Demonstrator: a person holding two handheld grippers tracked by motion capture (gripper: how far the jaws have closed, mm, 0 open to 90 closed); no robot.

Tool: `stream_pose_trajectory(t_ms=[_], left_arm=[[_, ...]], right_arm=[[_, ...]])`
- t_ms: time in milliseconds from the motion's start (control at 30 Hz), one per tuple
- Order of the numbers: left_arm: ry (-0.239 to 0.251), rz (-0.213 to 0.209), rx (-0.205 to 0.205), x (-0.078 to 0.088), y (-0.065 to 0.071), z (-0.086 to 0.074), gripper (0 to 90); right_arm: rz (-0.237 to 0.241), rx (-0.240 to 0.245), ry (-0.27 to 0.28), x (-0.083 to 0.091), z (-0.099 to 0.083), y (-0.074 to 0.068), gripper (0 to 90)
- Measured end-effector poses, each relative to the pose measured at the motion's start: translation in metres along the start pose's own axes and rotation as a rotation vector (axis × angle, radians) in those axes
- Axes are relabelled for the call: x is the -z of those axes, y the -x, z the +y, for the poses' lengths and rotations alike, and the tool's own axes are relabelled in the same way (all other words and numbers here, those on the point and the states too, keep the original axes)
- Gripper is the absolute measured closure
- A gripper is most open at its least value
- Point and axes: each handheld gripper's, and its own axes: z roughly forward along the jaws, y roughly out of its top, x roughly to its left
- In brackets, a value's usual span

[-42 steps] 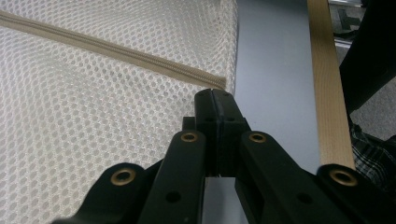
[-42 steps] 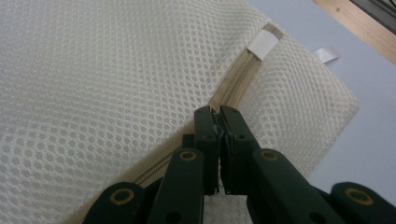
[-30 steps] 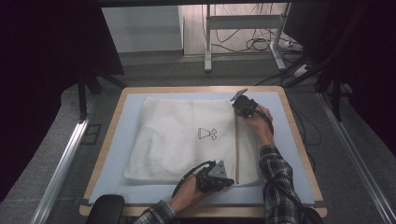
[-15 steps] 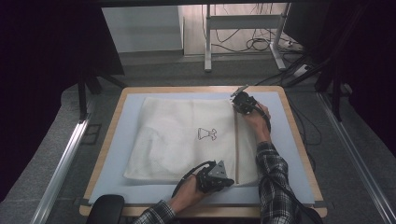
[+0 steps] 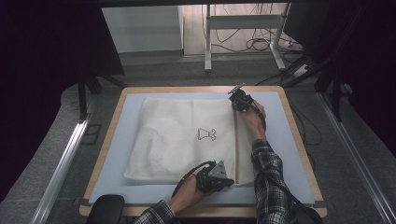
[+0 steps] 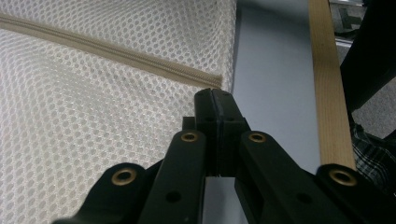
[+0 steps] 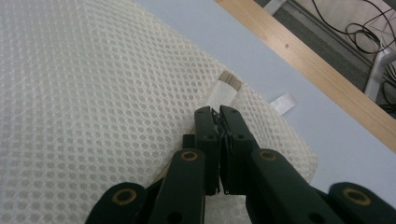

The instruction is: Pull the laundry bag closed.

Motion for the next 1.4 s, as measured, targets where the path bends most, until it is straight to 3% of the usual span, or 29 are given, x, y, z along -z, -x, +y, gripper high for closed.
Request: stream_pose_trajectory(t_ms=[533,800,1000,1400], left_arm=[[0.0,0.002,0.002,0.0,0.0,0.0,90.0],[-0.005,0.037,0.018,0.0,0.002,0.004,89.3],[0.004,0.033,0.035,0.003,0.001,0.006,81.0],[-0.005,0.053,0.046,0.002,0.003,0.008,59.8]], right_arm=[[0.005,-0.024,-0.011,0.001,0.003,0.0,85.7],[0.031,-0.065,0.017,0.007,0.0,0.003,83.6],[0.054,-0.095,0.041,0.014,-0.005,0.005,79.1],[0.089,-0.101,0.076,0.024,-0.013,-0.001,64.5]])
